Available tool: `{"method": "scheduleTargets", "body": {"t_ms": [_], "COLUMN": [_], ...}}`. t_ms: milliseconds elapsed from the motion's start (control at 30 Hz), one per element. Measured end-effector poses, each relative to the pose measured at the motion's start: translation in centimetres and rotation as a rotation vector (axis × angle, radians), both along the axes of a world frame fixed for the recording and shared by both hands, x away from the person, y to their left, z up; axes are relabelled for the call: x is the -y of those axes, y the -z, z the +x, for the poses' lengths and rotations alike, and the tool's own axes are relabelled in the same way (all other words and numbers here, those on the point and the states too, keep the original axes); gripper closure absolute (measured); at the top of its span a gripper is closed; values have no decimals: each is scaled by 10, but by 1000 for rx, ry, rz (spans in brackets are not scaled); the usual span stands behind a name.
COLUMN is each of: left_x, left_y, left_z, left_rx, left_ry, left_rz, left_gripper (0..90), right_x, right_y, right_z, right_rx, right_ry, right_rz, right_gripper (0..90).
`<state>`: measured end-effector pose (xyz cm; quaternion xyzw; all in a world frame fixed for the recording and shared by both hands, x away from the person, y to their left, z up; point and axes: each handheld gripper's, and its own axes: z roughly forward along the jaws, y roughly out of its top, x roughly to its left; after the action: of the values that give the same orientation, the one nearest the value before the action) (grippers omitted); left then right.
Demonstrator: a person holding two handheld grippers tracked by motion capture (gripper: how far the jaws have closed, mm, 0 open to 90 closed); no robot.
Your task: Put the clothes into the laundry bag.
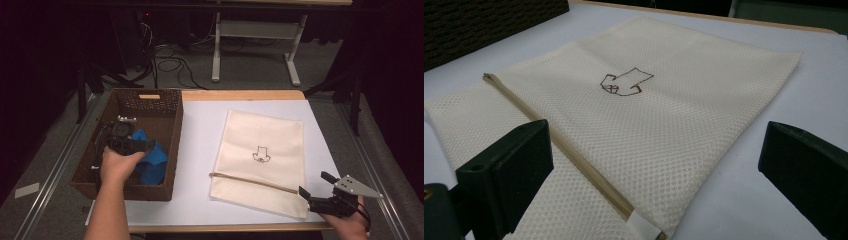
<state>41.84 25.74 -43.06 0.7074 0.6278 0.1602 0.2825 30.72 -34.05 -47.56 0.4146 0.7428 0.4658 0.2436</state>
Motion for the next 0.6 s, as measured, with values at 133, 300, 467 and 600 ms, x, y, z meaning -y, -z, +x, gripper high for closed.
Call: {"method": "scheduleTargets", "body": {"t_ms": [133, 300, 467, 600], "left_x": [-4, -7, -13, -12], "left_y": [9, 18, 30, 40], "left_z": [8, 18, 24, 28], "left_rx": [-92, -198, -266, -330], "left_ry": [10, 16, 9, 13], "left_rz": [-13, 8, 41, 7], "left_gripper": [2, 2, 1, 1], "right_x": [-1, -3, -3, -3], "right_y": [1, 1, 3, 5], "right_z": [1, 0, 1, 2], "right_rx": [-8, -3, -15, -20], "right_ry": [0, -5, 0, 1], "right_rz": [-2, -9, -4, -4], "right_gripper": [16, 16, 17, 17]}}
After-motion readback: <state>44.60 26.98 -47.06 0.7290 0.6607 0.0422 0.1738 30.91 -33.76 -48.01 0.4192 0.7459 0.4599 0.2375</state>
